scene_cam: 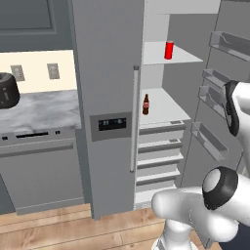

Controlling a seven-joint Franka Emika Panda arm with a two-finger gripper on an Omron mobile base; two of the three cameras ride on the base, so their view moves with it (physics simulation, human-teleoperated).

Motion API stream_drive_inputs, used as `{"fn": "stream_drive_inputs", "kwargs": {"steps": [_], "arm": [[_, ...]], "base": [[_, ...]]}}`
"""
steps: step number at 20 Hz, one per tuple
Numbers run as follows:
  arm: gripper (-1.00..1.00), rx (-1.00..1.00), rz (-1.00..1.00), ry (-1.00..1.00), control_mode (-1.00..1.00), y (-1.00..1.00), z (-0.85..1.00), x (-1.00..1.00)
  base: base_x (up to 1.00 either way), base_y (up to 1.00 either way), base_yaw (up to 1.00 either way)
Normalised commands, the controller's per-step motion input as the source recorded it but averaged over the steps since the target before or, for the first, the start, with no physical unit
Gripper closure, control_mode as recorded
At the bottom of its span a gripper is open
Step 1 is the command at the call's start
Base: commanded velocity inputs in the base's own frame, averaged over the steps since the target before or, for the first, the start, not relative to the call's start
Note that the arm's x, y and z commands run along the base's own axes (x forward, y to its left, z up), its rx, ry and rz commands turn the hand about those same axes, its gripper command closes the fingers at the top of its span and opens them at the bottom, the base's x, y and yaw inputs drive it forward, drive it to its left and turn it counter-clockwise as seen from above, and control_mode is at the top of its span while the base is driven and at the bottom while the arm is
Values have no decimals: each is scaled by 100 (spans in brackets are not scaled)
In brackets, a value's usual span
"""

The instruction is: Open the fridge, grab two sodas, and place both sodas inside the bowl with ice on the dining counter.

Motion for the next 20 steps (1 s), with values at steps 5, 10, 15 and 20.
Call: {"fn": "stream_drive_inputs", "kwargs": {"steps": [5,10,15,20], "arm": [[-100,3,0,0,-100,93,0,-66],[-100,3,0,1,-100,100,0,-33],[-100,6,0,3,-100,100,0,-3],[-100,12,0,0,-100,100,0,0]], "base": [[0,0,0],[0,0,0],[0,0,0],[0,0,0]]}}
